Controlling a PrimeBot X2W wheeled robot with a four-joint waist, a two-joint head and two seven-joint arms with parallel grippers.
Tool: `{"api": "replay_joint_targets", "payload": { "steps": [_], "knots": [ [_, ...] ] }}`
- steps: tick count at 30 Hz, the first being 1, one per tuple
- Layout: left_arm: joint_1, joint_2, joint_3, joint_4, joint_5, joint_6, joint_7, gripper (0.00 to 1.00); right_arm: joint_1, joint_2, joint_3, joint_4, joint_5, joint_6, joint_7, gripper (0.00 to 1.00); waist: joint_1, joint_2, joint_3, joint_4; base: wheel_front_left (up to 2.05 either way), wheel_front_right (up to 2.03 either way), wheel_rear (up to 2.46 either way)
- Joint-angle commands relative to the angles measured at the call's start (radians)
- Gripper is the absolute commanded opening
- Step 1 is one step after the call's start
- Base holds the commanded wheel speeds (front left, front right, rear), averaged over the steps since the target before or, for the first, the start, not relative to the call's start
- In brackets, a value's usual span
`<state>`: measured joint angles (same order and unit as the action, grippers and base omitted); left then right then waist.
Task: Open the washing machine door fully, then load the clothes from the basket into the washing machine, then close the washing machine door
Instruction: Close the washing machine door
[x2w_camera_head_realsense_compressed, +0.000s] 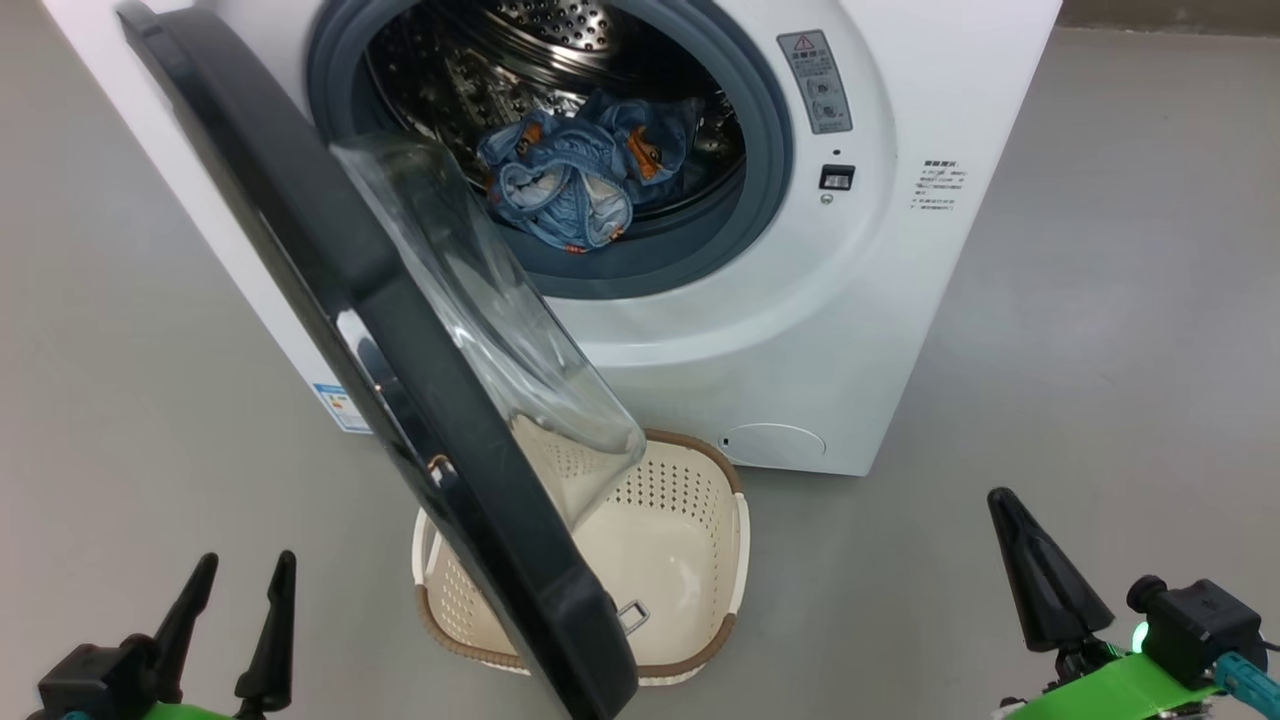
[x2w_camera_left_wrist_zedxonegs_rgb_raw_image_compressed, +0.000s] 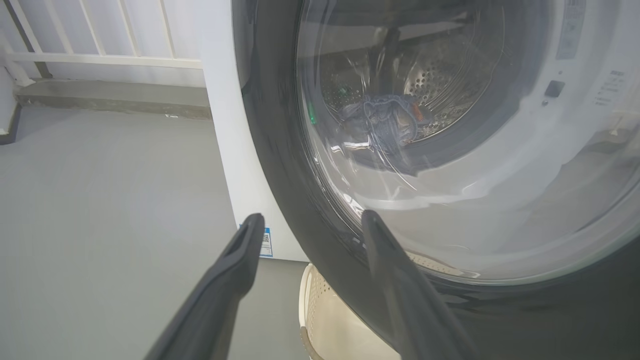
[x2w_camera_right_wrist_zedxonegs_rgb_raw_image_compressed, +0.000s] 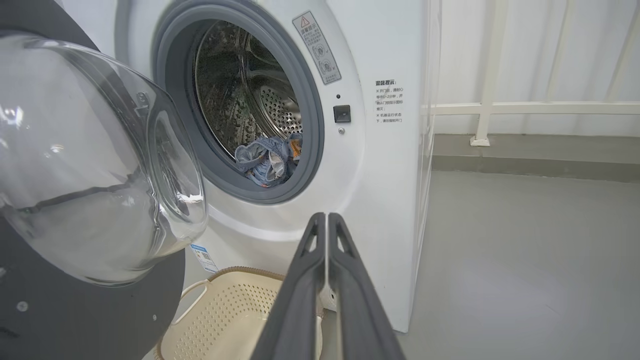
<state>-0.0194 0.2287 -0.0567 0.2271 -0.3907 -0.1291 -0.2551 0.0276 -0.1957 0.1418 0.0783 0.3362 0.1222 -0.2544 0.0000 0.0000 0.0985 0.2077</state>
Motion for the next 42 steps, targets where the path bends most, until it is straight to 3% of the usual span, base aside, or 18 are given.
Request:
{"api": "replay_joint_targets", "payload": {
  "steps": [1, 14, 25, 36, 42],
  "knots": [
    [-0.013, 0.018, 0.043, -0.027, 0.012, -0.002, -0.007, 1.0, -0.045, -0.012, 0.034, -0.039, -0.005, 0.008, -0.007, 0.0, 0.0, 0.0, -0.004, 0.005, 0.0, 0.0, 0.0],
    [0.008, -0.001, 0.057, -0.06, 0.028, -0.002, -0.007, 1.0, -0.168, -0.005, 0.147, -0.23, -0.016, 0.008, -0.007, 0.0, 0.0, 0.0, -0.037, 0.043, 0.0, 0.0, 0.0],
    [0.028, -0.002, 0.054, -0.072, 0.032, -0.002, -0.007, 1.0, -0.247, 0.01, 0.359, -0.367, 0.005, 0.008, -0.007, 0.0, 0.0, 0.0, -0.06, 0.07, 0.0, 0.0, 0.0],
    [0.032, -0.005, 0.055, -0.073, 0.032, -0.002, -0.007, 1.0, -0.263, 0.013, 0.581, -0.359, 0.049, 0.008, -0.007, 0.0, 0.0, 0.0, -0.069, 0.077, 0.0, 0.0, 0.0],
    [0.036, -0.005, 0.056, -0.073, 0.032, -0.002, -0.007, 1.0, -0.257, 0.015, 0.651, -0.325, 0.071, 0.008, -0.007, 0.0, 0.0, 0.0, -0.075, 0.077, 0.0, 0.0, 0.0]
  ]
}}
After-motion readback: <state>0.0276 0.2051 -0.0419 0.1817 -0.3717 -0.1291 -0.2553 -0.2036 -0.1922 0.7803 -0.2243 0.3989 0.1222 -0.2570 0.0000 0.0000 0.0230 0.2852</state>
